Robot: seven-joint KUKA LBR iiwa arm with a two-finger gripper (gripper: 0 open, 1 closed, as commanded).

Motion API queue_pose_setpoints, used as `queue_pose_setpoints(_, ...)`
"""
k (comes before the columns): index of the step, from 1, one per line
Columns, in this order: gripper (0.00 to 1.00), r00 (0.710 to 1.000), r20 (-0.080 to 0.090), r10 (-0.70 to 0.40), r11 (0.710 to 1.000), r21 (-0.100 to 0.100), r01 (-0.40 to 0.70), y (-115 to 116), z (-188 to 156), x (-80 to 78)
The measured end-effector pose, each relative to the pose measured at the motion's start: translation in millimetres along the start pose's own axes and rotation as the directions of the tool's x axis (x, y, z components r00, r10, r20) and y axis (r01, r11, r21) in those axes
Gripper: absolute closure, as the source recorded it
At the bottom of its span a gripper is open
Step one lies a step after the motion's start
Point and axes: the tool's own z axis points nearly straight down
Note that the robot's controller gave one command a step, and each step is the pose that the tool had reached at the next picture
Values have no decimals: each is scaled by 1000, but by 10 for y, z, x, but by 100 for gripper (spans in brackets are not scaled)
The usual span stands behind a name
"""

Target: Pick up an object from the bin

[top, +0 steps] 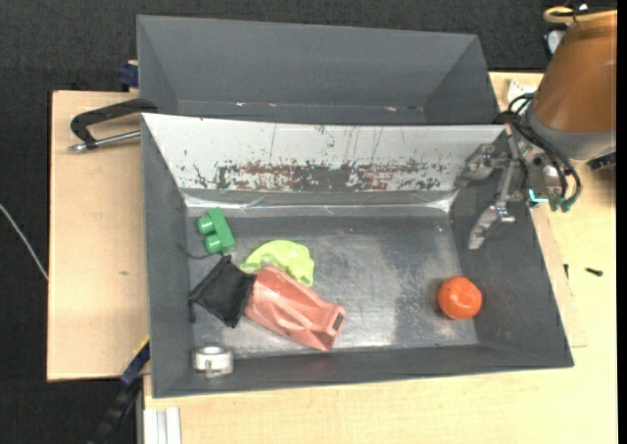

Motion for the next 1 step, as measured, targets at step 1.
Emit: queue_pose_setpoints(1, 0, 1000, 8, -2, 1000, 2, 2, 5, -45, -20)
